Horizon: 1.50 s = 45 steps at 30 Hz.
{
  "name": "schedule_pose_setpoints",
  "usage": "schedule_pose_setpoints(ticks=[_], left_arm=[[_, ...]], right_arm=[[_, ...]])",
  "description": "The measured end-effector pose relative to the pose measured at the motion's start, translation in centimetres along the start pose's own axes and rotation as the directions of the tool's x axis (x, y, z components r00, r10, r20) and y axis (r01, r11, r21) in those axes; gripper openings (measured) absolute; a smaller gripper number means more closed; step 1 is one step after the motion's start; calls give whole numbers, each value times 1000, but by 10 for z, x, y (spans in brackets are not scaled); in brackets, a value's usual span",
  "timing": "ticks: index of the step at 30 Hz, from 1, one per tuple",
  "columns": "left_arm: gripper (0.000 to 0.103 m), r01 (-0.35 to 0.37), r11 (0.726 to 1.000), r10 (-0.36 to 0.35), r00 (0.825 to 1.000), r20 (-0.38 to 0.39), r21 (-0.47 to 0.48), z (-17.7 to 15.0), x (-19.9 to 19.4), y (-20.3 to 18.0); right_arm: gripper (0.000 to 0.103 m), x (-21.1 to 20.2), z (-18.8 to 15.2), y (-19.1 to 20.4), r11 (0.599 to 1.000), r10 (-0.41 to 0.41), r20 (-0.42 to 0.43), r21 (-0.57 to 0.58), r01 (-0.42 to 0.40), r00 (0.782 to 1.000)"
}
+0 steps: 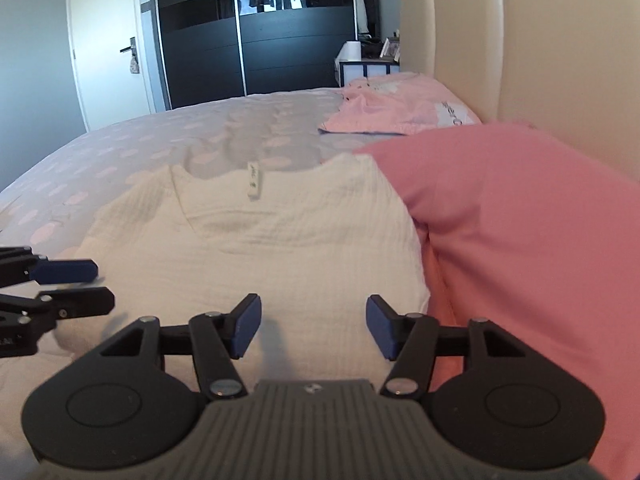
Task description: Fold clothes
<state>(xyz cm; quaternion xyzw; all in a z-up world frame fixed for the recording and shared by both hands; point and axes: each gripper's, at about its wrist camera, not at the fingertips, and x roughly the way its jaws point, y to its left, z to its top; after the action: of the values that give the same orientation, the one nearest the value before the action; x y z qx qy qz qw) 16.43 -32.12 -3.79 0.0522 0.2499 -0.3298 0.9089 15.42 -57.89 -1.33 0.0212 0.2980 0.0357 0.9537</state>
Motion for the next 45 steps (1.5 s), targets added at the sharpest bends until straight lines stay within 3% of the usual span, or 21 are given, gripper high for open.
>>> schedule_pose_setpoints(ticks=[6, 8, 10, 12, 16, 20, 24, 28, 32, 39, 45], left_arm=[[61, 2, 1000, -4, 998, 65, 26, 12, -78, 3], [65, -21, 999, 18, 997, 75, 41, 13, -104, 5], [75, -54, 997, 49, 995, 84, 56, 13, -130, 6], [76, -98, 993, 91, 991, 103, 69, 10, -158, 8], [76, -193, 980, 184, 973, 136, 56, 2, -207, 19], [76, -293, 954, 276, 941, 195, 59, -16, -248, 27], [76, -358, 934, 354, 919, 174, -7, -33, -270, 37], [76, -438, 897, 442, 886, 138, -64, -53, -286, 49], [76, -511, 857, 516, 849, 117, -71, -72, -298, 59], [76, -570, 800, 589, 806, 62, -188, -92, -302, 78], [76, -587, 782, 606, 795, 32, -211, -100, -299, 87]], right_arm=[[70, -56, 26, 22, 998, 61, -15, 8, -61, 998], [71, -75, 36, 35, 996, 85, -24, 14, -84, 996], [73, -96, 45, 51, 994, 107, -21, 17, -106, 994], [77, -117, 52, 69, 992, 126, -3, 27, -126, 992], [82, -149, 54, 111, 986, 160, 14, 33, -161, 987], [86, -175, 33, 160, 986, 169, 29, 13, -169, 985], [88, -187, -3, 201, 974, 211, 48, 77, -215, 976], [89, -191, -45, 247, 978, 184, 67, 87, -190, 981], [90, -187, -76, 290, 988, 150, 41, 31, -151, 988], [91, -188, -113, 333, 991, 123, 38, -53, -121, 992], [94, -185, -121, 338, 994, 104, 113, -57, -98, 988]])
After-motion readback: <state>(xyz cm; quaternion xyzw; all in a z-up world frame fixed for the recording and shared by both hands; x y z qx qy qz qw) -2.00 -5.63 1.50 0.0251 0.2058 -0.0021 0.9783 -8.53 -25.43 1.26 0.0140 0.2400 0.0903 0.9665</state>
